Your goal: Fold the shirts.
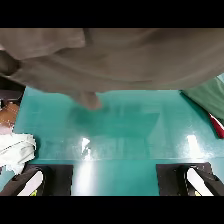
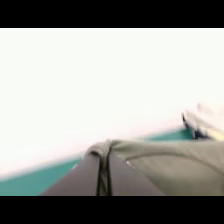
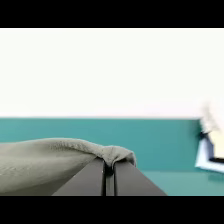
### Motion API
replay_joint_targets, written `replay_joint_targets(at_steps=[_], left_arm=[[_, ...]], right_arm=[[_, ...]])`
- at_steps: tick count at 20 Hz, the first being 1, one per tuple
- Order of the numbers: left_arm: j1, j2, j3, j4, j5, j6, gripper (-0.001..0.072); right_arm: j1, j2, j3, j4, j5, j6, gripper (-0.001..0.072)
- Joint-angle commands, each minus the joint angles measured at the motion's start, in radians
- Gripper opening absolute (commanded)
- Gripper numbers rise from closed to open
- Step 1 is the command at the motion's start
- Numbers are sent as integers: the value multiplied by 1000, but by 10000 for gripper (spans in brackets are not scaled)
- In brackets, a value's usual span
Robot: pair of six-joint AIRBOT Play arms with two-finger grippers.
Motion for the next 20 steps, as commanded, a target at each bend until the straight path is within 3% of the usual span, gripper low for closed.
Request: replay_joint_targets(at_steps=[1, 4, 7, 10, 13, 16, 20], left_arm=[[0, 93, 5, 10, 88, 56, 25], [0, 67, -45, 71, 48, 48, 25], [0, -13, -195, 65, -83, 20, 25], [-2, -171, -322, 4, -272, 20, 25], [-64, -349, -425, 6, -353, 26, 26], [-146, -533, -465, 47, -308, 87, 27], [-159, -698, -464, 92, -70, 104, 27]], right_arm=[[-99, 74, -31, -6, 14, 1, 15], [-185, 50, -69, 4, 135, 3, 15], [-171, -110, -1, 3, 331, 30, 15], [-13, -328, 27, -26, 456, 62, 15], [170, -513, -80, -201, 511, 73, 14], [278, -686, -172, -274, 478, 73, 15], [331, -837, -192, -293, 248, 94, 15]])
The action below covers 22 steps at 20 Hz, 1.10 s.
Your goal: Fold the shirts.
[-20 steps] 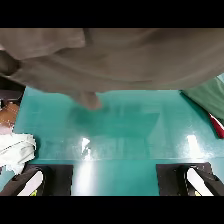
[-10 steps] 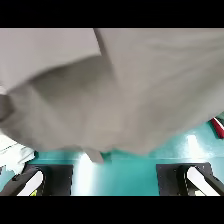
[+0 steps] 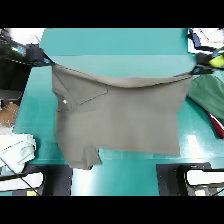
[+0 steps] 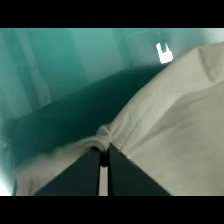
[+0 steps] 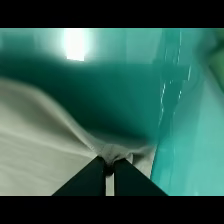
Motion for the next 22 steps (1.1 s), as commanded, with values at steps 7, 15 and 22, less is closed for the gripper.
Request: replay_joint_targets(at_steps=[7, 15, 22], left_arm=[[-20, -164, -14, 79, 557, 113, 27], [-20, -179, -14, 317, 359, 136, 27], [-20, -179, -21, 376, -37, 206, 27]], right_arm=[[52, -170, 5, -35, -482, 92, 15], [54, -169, 5, -41, -410, 87, 14], [54, -117, -127, -39, -209, 87, 15]])
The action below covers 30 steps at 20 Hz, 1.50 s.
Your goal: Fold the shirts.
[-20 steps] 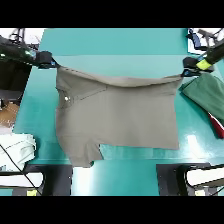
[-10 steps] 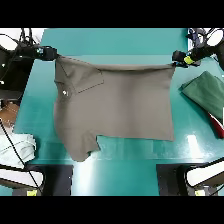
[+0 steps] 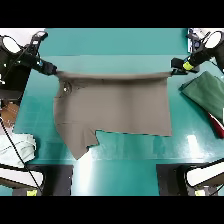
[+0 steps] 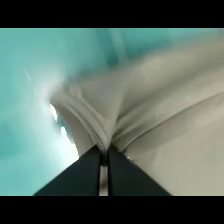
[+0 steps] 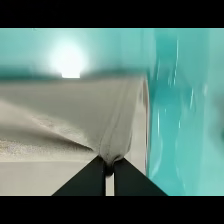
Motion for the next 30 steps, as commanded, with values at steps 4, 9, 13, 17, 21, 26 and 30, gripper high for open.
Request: replay_joint_targets(at_steps=[4, 9, 13, 17, 21, 26, 30], left_arm=[[0, -1, -66, 124, -169, -1, 27], [0, -1, -168, 119, -111, -13, 28], [0, -2, -177, 120, -115, -72, 435], [6, 7, -175, 128, -169, -163, 641], [104, 140, -256, 19, -242, -209, 641], [174, 433, -684, -94, -178, -249, 641], [174, 612, -990, -134, -114, -301, 641]], right_arm=[[9, 119, -247, 8, 2, -1, 15], [58, 178, -423, 10, -72, 0, 20], [90, 180, -470, 11, -92, 0, 102], [95, 180, -415, 11, -12, -10, 349], [64, 261, -368, 30, 124, -106, 348], [17, 454, -500, 122, -16, -106, 346], [17, 535, -598, 126, -97, -106, 346]])
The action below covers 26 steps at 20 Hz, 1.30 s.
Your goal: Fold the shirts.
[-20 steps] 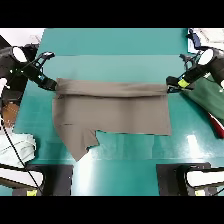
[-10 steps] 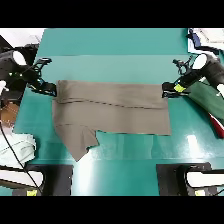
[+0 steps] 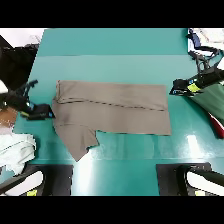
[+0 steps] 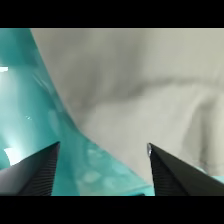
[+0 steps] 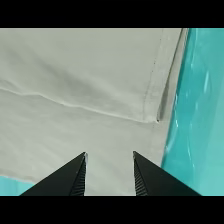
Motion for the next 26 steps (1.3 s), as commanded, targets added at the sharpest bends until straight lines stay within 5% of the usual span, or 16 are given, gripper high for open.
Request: replay_joint_targets(at_steps=[1, 8, 17, 18, 19, 20, 23, 24, 26], left_arm=[[9, 141, -252, -61, 63, -47, 641], [9, 147, -372, -150, 200, -45, 641], [8, 145, -372, -152, 219, -45, 640], [8, 145, -372, -152, 216, -45, 582], [8, 145, -372, -153, 216, -45, 358], [8, 145, -372, -156, 216, -44, 239], [8, 145, -372, -163, 221, -45, 237], [8, 146, -372, -163, 219, -42, 89], [8, 146, -371, -169, 203, -19, 27]], right_arm=[[-5, 66, -71, 27, -62, -5, 346], [-5, 72, -84, 62, -63, -5, 346], [-5, 72, -84, 63, -45, -5, 346], [-5, 72, -84, 63, -41, -5, 346], [-5, 72, -84, 63, -37, -5, 346], [-5, 72, -84, 63, -33, -5, 346], [-5, 72, -84, 63, -17, -5, 344], [-5, 72, -84, 61, -2, -6, 337], [-5, 72, -85, 60, 45, -39, 337]])
